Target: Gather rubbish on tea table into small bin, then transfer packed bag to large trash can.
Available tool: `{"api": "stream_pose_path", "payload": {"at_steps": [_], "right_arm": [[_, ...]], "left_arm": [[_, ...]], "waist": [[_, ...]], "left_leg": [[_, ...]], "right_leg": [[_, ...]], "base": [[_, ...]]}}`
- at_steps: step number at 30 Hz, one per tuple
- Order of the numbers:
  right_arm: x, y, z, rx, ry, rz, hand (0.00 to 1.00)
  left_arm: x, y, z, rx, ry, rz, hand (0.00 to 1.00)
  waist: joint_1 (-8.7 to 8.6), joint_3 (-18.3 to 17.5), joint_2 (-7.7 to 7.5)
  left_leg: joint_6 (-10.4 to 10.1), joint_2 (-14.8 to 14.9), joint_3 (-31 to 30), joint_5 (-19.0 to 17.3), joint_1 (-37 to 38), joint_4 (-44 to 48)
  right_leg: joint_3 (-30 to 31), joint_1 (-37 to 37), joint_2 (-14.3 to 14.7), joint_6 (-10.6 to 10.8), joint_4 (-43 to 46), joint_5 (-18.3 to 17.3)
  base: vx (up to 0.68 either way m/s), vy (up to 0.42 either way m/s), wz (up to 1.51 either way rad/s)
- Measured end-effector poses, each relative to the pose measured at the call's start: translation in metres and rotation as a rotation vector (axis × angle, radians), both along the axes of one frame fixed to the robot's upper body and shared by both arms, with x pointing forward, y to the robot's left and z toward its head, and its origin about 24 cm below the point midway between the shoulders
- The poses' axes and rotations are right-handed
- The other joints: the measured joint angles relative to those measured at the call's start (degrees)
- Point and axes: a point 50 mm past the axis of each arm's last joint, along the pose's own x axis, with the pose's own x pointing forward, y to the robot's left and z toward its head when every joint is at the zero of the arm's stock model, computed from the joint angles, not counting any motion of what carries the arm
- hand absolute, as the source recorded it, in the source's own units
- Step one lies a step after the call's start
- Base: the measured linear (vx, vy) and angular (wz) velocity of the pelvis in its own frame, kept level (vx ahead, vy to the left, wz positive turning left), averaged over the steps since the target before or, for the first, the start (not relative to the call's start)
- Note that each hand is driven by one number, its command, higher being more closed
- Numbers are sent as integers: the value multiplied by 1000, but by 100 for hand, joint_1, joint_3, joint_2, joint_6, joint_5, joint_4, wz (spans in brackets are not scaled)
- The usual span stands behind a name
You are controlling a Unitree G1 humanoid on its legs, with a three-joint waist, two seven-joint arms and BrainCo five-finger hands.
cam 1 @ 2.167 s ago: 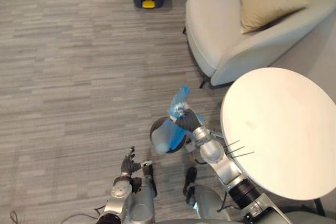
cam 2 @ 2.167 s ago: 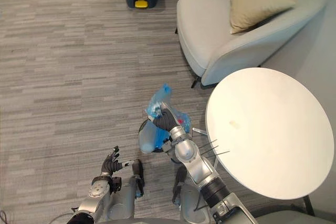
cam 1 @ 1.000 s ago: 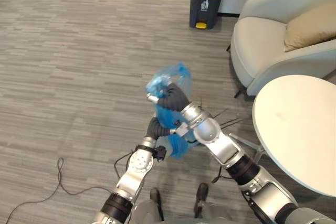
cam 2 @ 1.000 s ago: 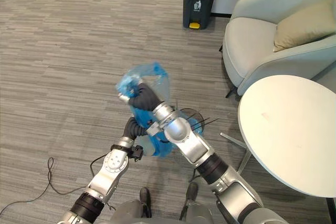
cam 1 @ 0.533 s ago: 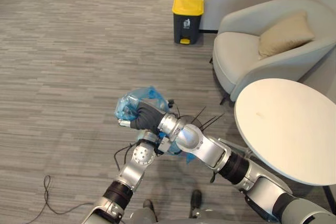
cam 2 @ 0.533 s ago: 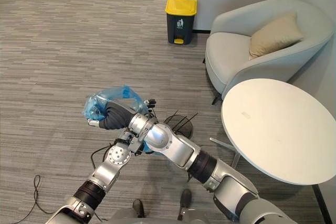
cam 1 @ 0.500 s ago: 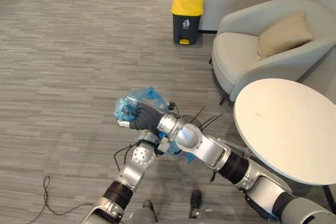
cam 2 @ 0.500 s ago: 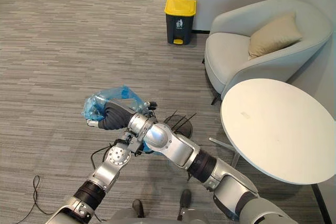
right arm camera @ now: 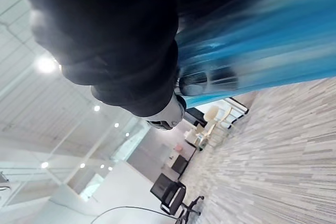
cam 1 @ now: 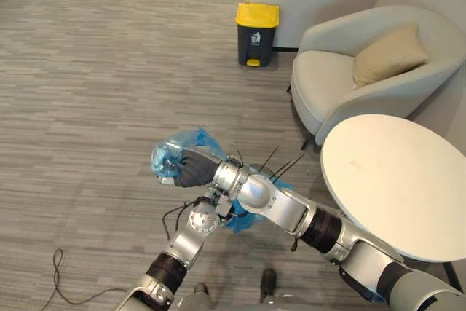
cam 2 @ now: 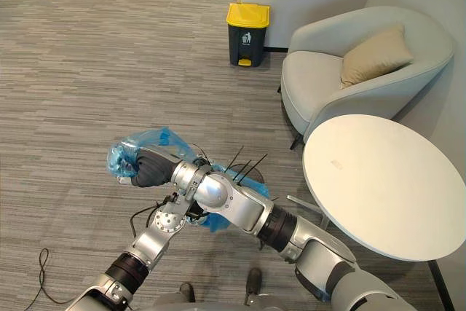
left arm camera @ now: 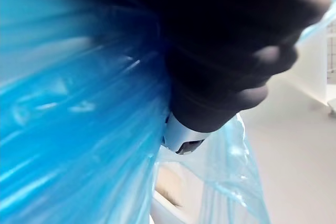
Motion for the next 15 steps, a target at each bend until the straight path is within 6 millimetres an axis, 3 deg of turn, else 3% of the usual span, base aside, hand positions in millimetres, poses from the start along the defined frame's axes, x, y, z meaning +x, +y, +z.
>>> {"api": "stream_pose_path", "payload": {"at_steps": [3,5,7,8,10,15], "right_arm": [[-3,-12,-13,26,24,-62,0],[-1,-30,-29,14,48,-147,0],[-2,-69,-52,-27,91,-287,0],[-2,-74,-55,-35,94,-303,0],[-7,-118,-78,-111,144,-446,0],[-30,-194,-115,-224,292,-718,0]], "left_arm": [[-10,2,-9,-59,55,40,100],[-16,14,-18,-96,101,111,100],[-28,39,-26,-135,136,222,100],[-29,42,-27,-136,141,236,100],[-44,72,-39,-132,188,353,100],[-68,109,-54,-107,254,480,100]], "waist": [[-10,-5,0],[-39,-11,-5],[-71,-12,-7],[-76,-12,-7],[-135,-10,-5],[-161,-17,9]], "left_leg": [[1,-8,20,1,62,-64],[1,-10,25,0,76,-69],[2,-15,25,-1,91,-83],[2,-16,26,-1,97,-86],[3,-18,47,-5,197,-160],[-7,-35,70,-24,274,-279]], "right_leg": [[55,21,-4,14,0,-10],[79,30,-6,25,0,-18],[94,41,-6,42,0,-30],[95,44,-6,44,0,-31],[114,132,-15,100,0,-75],[130,170,-20,136,-1,-154]], "base": [[4,41,-4],[0,38,-1],[5,39,1],[12,38,0],[2,37,-2],[-5,12,-1]]}}
